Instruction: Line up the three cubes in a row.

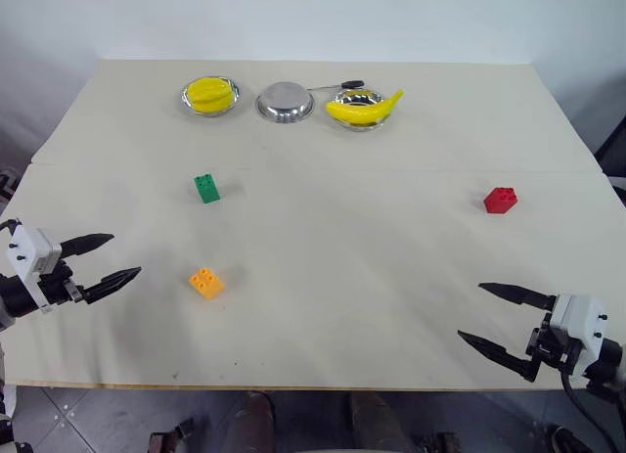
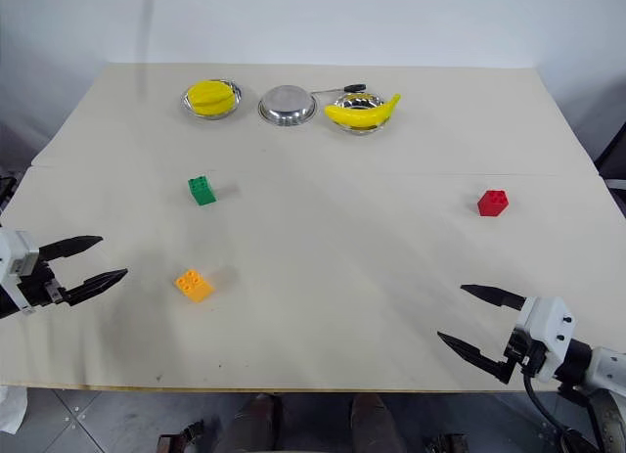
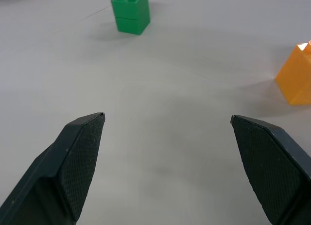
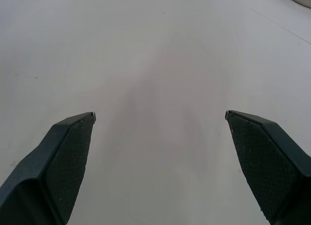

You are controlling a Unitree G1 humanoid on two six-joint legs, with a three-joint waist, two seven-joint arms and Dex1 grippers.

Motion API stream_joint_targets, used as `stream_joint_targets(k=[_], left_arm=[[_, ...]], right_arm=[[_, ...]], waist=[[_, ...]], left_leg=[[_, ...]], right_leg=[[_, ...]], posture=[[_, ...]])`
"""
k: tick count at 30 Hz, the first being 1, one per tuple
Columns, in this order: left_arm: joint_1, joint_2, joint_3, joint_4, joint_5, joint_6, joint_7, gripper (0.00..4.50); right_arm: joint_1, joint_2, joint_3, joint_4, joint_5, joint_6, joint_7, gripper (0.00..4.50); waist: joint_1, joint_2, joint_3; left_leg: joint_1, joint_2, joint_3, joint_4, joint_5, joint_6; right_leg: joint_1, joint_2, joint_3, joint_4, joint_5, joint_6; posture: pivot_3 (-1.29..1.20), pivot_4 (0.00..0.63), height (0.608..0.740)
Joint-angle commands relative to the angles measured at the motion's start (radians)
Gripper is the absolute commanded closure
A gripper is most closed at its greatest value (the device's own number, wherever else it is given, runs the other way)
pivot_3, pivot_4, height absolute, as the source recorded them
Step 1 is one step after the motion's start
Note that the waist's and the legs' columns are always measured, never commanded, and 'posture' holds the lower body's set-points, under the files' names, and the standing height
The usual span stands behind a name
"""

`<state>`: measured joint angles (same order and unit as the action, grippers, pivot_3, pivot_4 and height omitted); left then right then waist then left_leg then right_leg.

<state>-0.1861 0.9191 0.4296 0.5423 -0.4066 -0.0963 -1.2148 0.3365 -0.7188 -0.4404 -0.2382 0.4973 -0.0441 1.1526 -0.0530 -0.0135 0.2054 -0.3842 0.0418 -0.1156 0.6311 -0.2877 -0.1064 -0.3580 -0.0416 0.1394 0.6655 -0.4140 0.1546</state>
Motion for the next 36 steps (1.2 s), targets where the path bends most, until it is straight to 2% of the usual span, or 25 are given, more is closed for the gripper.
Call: stream_joint_targets(k=[1, 5, 8, 10, 14, 22, 25, 29, 36], left_arm=[[0.005, 0.023, 0.02, -0.024, -0.012, -0.001, -0.01, 0.1], [-0.009, 0.01, 0.037, -0.029, -0.036, 0.013, -0.004, 0.1], [-0.042, -0.019, 0.013, -0.161, -0.143, 0.126, -0.069, 0.1], [-0.076, -0.051, -0.059, -0.289, -0.176, 0.175, -0.1, 0.1], [-0.111, -0.121, -0.198, -0.452, -0.149, 0.181, -0.129, 0.1], [-0.137, -0.191, -0.246, -0.501, -0.152, 0.19, -0.11, 0.1], [-0.133, -0.195, -0.249, -0.485, -0.132, 0.174, -0.113, 0.1], [-0.144, -0.206, -0.243, -0.485, -0.138, 0.182, -0.091, 0.1], [-0.137, -0.207, -0.238, -0.502, -0.137, 0.187, -0.068, 0.1]], right_arm=[[0.002, 0.008, -0.012, 0.003, 0.011, -0.026, -0.001, 0.0], [0.002, 0.015, -0.015, 0.004, 0.01, -0.033, -0.013, 0.0], [0.024, 0.048, -0.059, -0.011, 0.018, -0.026, -0.084, 0.0], [0.072, 0.09, -0.118, -0.029, 0.03, -0.019, -0.148, 0.0], [0.141, 0.18, -0.217, -0.033, 0.044, -0.021, -0.266, 0.0], [0.183, 0.257, -0.211, -0.035, 0.034, -0.006, -0.369, 0.0], [0.045, 0.211, -0.164, -0.041, -0.015, 0.103, -0.503, 0.0], [-0.164, 0.145, -0.121, -0.013, -0.035, 0.36, -0.697, 0.0], [-0.554, 0.092, 0.026, 0.159, -0.111, 0.582, -0.832, 0.0]], waist=[[0.0, 0.0, 0.0], [-0.001, 0.0, 0.0], [0.003, 0.0, 0.0], [0.021, 0.0, 0.0], [0.033, 0.001, -0.001], [-0.002, 0.002, -0.001], [-0.008, 0.002, -0.001], [-0.004, 0.002, -0.001], [-0.001, 0.002, -0.001]], left_leg=[[0.0, 0.0, 0.0, 0.0, 0.0, 0.0], [0.0, 0.0, 0.0, 0.0, 0.0, 0.0], [0.0, 0.0, 0.0, 0.0, 0.0, 0.0], [0.0, 0.0, 0.0, 0.001, 0.0, 0.0], [-0.001, -0.001, -0.001, 0.001, 0.001, -0.001], [0.002, 0.002, 0.0, 0.0, 0.001, 0.0], [0.003, 0.002, 0.001, 0.0, 0.001, -0.001], [0.006, 0.002, 0.003, 0.001, 0.002, -0.001], [0.007, 0.001, 0.003, 0.0, 0.002, 0.0]], right_leg=[[0.0, 0.0, 0.0, 0.0, 0.0, 0.0], [0.0, 0.0, 0.0, 0.001, 0.0, 0.0], [0.0, 0.0, 0.0, 0.001, 0.0, 0.0], [0.0, 0.0, 0.0, 0.001, 0.0, 0.0], [0.001, -0.001, 0.0, 0.001, 0.0, 0.0], [0.001, 0.002, 0.001, 0.002, 0.0, -0.001], [0.001, 0.002, 0.002, 0.002, 0.0, -0.001], [0.002, 0.002, 0.004, 0.006, 0.0, -0.001], [0.002, 0.001, 0.004, 0.006, 0.0, -0.001]], posture=[[0.0, 0.15, 0.74], [0.0, 0.15, 0.74], [0.0, 0.15, 0.74], [0.0, 0.15, 0.74], [0.0, 0.15, 0.74], [0.0, 0.15, 0.74], [0.0, 0.15, 0.74], [0.0, 0.15, 0.74], [0.0, 0.15, 0.74]])
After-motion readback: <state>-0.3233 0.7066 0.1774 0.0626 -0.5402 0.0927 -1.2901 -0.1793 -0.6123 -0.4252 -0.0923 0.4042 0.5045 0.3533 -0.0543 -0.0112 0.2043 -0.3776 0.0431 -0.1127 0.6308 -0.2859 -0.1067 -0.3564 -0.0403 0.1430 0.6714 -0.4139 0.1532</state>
